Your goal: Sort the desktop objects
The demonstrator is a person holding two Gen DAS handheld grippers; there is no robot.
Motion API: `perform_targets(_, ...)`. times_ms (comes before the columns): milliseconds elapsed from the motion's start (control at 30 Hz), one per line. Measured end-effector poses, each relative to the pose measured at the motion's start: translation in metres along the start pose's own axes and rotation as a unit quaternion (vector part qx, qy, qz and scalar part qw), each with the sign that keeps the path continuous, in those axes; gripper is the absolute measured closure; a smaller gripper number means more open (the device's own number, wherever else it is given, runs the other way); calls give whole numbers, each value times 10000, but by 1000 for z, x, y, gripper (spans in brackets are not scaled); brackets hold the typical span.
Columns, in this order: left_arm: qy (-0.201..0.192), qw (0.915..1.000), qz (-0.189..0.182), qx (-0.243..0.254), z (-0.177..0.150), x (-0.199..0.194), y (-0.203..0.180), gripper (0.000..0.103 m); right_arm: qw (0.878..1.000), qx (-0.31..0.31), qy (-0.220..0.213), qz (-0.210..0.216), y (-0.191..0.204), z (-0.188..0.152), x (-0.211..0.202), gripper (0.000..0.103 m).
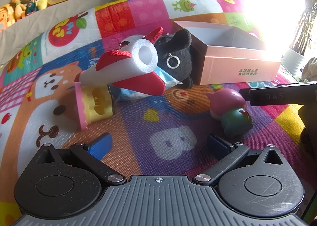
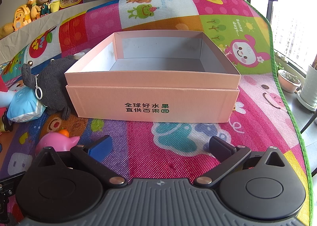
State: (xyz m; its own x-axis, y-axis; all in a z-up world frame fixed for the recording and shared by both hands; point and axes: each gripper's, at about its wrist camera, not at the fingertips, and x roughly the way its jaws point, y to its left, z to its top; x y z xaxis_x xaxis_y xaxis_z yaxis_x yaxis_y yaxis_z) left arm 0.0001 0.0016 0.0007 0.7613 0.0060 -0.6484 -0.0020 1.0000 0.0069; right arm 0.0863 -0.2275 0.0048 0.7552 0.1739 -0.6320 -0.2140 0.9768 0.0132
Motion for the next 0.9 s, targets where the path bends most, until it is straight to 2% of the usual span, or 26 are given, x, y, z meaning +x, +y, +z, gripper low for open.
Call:
perform_targets(600, 75, 10000, 10, -15, 0, 3, 1, 0, 10000, 10, -2, 9, 0, -1, 0, 0)
perform_targets(900, 211, 9996, -161, 54, 3, 2, 6, 0, 10000, 19, -2, 14, 0, 0, -1, 0)
